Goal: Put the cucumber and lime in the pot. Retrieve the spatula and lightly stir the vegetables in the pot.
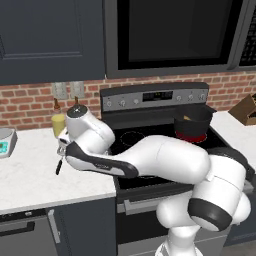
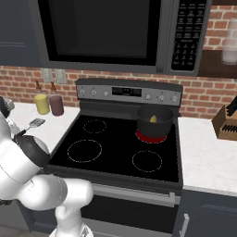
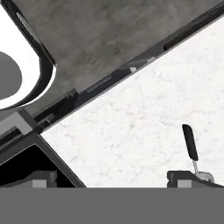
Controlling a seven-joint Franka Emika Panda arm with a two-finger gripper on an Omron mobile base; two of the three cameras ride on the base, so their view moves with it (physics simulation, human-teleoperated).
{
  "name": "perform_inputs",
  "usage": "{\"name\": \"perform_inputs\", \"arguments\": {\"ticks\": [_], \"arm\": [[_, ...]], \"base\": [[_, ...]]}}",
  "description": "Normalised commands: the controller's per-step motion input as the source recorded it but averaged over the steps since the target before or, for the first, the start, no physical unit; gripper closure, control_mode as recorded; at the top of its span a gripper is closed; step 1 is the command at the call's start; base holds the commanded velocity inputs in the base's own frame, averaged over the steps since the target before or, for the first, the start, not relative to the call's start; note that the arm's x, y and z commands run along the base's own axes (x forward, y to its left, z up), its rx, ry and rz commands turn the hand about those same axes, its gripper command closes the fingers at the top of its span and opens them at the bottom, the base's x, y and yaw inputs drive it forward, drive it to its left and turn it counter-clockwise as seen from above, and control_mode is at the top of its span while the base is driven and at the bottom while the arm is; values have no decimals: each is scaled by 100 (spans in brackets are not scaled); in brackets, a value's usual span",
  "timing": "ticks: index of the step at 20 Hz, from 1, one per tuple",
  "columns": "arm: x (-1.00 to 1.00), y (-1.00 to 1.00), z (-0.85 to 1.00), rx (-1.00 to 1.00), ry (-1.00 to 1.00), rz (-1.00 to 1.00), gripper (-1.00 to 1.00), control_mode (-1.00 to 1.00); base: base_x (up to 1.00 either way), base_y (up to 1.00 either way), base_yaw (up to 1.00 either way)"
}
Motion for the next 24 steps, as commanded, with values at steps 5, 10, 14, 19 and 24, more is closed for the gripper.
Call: {"name": "perform_inputs", "arguments": {"ticks": [5, 10, 14, 19, 24], "arm": [[-5, 71, -7, -21, -6, 11, -100, -100], [-1, 66, -7, -18, -6, 1, -100, -100], [0, 37, -9, -10, 0, 0, -100, -100], [14, 5, -21, -2, 0, 0, -100, -100], [26, -2, -31, 0, 0, 0, -100, -100]], "base": [[0, 0, 0], [0, 0, 0], [0, 0, 0], [0, 0, 0], [0, 0, 0]]}}
